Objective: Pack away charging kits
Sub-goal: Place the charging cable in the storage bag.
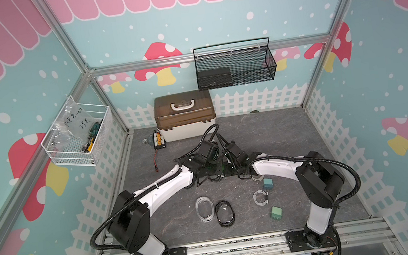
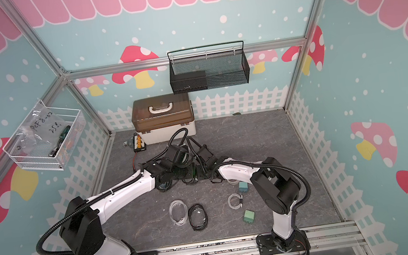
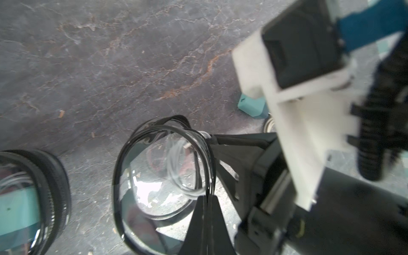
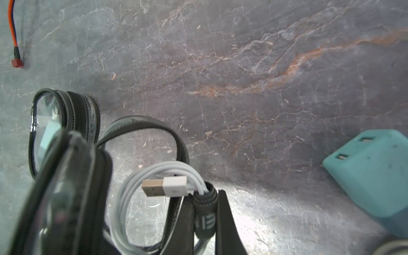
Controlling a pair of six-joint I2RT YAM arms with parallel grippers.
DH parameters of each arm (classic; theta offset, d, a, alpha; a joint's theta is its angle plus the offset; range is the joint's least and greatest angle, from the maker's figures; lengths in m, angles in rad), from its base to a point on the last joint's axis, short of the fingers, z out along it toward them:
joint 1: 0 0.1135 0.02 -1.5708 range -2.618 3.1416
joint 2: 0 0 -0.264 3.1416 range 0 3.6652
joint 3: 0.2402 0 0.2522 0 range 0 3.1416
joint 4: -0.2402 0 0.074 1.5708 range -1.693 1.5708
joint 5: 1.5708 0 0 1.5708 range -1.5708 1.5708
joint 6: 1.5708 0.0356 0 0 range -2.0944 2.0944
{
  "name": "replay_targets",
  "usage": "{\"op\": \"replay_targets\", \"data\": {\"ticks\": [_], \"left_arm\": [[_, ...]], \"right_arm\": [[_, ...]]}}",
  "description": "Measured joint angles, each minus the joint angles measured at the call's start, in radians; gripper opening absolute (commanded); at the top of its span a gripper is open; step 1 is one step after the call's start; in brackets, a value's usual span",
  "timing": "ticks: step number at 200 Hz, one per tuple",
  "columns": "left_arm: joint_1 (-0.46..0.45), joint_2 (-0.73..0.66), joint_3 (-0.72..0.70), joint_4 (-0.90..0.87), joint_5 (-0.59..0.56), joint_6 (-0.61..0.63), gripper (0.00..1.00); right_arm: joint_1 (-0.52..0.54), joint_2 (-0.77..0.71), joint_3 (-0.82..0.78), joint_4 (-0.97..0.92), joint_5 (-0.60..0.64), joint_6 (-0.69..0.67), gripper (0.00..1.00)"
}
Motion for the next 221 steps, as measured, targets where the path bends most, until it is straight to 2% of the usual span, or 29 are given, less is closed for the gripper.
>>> {"op": "replay_targets", "data": {"ticks": [96, 143, 170, 221], "left_arm": [[0.027, 0.014, -0.046, 0.098, 0.099, -0.023, 0.00], [0.055, 0.042, -0.087, 0.175, 0.183, -0.054, 0.00], [0.060, 0.059, -0.095, 0.192, 0.201, -0.070, 0.00], [0.071, 0.059, -0.101, 0.200, 0.201, -0.080, 0.00]], "right_arm": [[0.000, 0.003, 0.008, 0.008, 0.006, 0.029, 0.01], [0.000, 0.003, 0.008, 0.022, 0.002, 0.042, 0.14], [-0.001, 0.003, 0.008, 0.023, 0.004, 0.051, 0.27], [-0.003, 0.003, 0.008, 0.023, 0.005, 0.051, 0.29]]}}
